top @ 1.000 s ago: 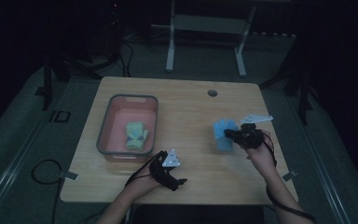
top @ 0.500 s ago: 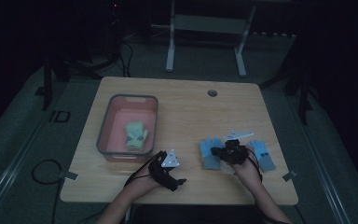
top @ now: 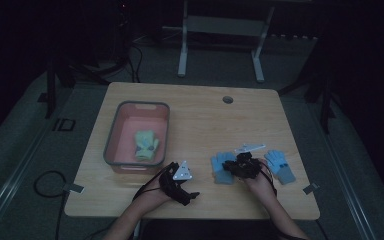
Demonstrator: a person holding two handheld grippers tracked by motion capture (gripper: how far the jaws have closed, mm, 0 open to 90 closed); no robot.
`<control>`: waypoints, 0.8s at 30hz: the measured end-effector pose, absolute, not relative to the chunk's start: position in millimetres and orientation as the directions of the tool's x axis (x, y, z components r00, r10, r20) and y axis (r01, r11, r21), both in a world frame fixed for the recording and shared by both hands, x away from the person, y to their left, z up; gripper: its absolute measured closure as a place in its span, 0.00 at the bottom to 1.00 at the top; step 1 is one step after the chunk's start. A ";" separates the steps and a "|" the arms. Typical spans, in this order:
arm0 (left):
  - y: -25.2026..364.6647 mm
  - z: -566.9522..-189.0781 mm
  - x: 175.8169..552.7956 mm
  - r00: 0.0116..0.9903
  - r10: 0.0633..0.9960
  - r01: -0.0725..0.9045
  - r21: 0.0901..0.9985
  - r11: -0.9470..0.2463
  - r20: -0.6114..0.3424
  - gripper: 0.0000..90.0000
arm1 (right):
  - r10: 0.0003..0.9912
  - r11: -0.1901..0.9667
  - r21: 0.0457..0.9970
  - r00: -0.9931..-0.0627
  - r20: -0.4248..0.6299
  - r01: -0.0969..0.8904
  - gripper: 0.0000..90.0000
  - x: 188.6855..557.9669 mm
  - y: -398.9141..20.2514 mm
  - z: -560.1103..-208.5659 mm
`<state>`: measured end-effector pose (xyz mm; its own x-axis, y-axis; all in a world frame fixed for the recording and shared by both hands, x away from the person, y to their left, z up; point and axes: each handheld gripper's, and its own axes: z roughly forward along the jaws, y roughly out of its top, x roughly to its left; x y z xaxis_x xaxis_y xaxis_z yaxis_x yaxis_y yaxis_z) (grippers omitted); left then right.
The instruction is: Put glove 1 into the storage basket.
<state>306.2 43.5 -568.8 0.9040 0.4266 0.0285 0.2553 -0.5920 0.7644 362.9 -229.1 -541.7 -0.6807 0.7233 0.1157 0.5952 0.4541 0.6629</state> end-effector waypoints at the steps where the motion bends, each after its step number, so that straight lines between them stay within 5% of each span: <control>1: 43.6 -568.8 306.1 0.904 0.426 0.255 0.764 -0.593 0.029 0.09 | 0.722 0.454 0.670 -0.684 0.110 0.587 0.84 361.7 -229.3 -539.5; 6: 44.1 -569.0 305.5 0.907 0.419 0.246 0.762 -0.599 0.036 0.09 | 0.702 0.458 0.711 -0.708 0.079 0.534 0.73 356.8 -242.1 -520.5; 24: 44.2 -569.5 305.2 0.910 0.413 0.241 0.761 -0.603 0.039 0.09 | 0.787 0.415 0.722 -0.616 0.019 0.553 0.72 353.8 -358.8 -500.9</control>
